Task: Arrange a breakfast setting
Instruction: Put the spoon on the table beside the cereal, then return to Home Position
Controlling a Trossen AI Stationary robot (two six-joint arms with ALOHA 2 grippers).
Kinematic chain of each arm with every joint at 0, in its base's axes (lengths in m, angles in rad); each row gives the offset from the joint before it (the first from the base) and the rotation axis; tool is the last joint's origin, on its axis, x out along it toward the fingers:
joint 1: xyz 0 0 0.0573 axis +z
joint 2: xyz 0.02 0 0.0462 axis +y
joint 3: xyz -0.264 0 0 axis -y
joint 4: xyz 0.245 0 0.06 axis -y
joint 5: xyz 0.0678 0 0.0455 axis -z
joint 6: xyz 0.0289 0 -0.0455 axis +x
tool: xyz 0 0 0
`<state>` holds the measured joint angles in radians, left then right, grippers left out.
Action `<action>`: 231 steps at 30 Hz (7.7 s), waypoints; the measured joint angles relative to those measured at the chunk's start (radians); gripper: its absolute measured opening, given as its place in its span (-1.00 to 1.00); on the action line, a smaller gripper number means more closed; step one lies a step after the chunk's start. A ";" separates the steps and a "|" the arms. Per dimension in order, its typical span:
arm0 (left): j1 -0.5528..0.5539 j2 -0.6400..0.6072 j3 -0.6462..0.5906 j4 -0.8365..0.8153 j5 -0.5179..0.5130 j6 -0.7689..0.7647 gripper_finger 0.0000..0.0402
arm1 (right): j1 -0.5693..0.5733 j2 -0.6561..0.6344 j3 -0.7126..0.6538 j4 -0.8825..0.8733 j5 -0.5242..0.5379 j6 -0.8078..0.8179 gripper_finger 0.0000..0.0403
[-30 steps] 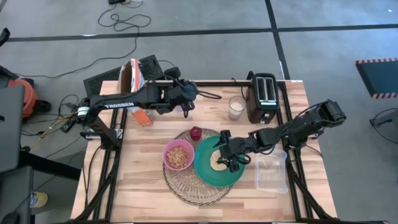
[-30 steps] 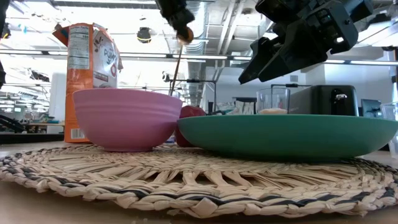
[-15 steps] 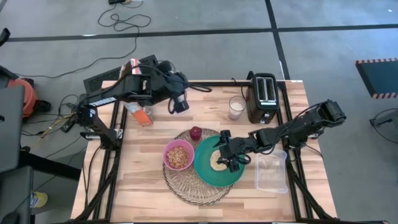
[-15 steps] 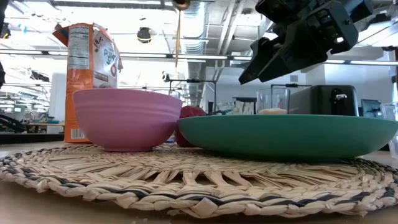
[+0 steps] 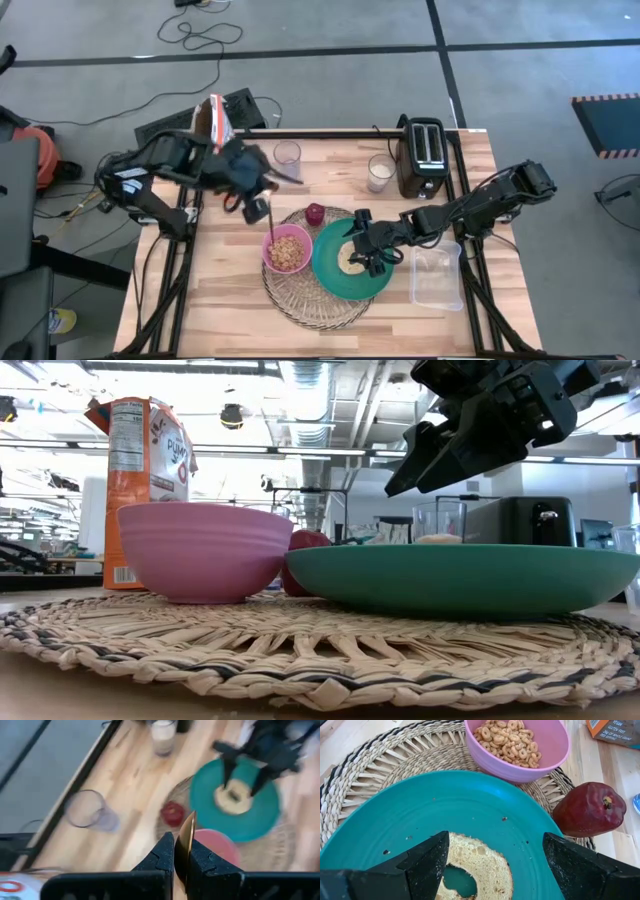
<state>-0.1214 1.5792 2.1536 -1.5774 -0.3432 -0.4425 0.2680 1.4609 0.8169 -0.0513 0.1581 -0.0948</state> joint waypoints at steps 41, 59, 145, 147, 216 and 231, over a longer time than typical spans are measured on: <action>-0.092 -0.494 -1.501 0.823 0.293 -0.534 -1.00 | -0.002 0.000 0.000 0.092 0.000 -0.016 0.73; -0.023 -0.493 -1.720 1.154 0.278 -0.508 -1.00 | -0.003 0.000 0.000 0.094 0.000 -0.022 0.73; -0.080 -1.001 -1.909 1.882 0.013 0.387 -1.00 | -0.188 -1.157 -0.390 -0.188 -0.055 0.227 -0.88; -0.080 -1.031 -1.927 1.886 0.011 0.378 -1.00 | -0.193 -1.221 -0.416 -0.208 -0.056 0.240 -0.88; -0.081 -1.566 -2.141 1.631 0.068 0.345 -1.00 | -0.177 -1.435 -0.811 0.093 -0.005 0.367 -0.78; -0.081 -1.566 -2.141 1.631 0.068 0.345 -1.00 | -0.177 -1.435 -0.811 0.093 -0.004 0.366 -0.78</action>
<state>-0.2028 0.0128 0.0128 0.0540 -0.2756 -0.0978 0.0914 0.0254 0.0059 0.0420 0.1539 0.2710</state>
